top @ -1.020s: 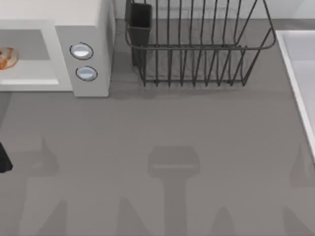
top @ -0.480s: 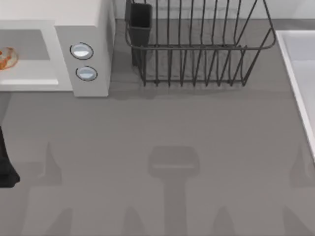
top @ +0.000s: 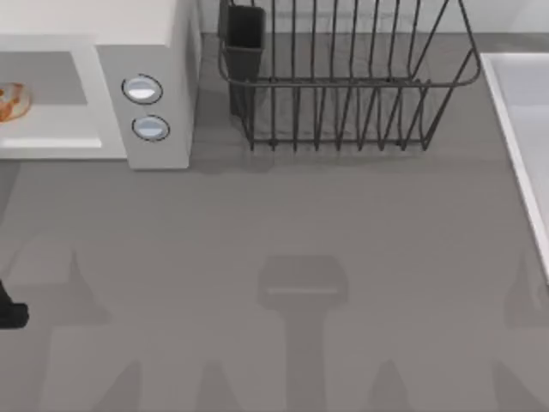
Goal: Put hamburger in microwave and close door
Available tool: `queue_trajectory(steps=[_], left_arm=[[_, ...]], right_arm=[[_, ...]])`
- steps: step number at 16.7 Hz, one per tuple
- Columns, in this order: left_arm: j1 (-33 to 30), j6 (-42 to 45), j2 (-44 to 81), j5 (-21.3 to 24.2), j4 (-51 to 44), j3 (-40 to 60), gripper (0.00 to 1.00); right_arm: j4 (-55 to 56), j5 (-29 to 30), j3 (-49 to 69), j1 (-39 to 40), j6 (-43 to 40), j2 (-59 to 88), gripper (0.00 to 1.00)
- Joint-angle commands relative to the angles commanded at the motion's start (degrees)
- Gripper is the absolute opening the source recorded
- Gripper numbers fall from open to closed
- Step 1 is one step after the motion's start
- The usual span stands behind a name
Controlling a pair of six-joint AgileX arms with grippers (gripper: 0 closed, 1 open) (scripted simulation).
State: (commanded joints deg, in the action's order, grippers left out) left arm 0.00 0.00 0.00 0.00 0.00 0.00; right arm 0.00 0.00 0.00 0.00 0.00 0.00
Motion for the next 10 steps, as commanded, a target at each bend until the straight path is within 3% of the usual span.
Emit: queue_trajectory(steps=[7, 10], left_arm=[[0.00, 0.00, 0.00, 0.00, 0.00, 0.00, 0.02], [0.00, 0.00, 0.00, 0.00, 0.00, 0.00, 0.00]], right_arm=[[0.00, 0.00, 0.00, 0.00, 0.00, 0.00, 1.00], [0.00, 0.00, 0.00, 0.00, 0.00, 0.00, 1.00]])
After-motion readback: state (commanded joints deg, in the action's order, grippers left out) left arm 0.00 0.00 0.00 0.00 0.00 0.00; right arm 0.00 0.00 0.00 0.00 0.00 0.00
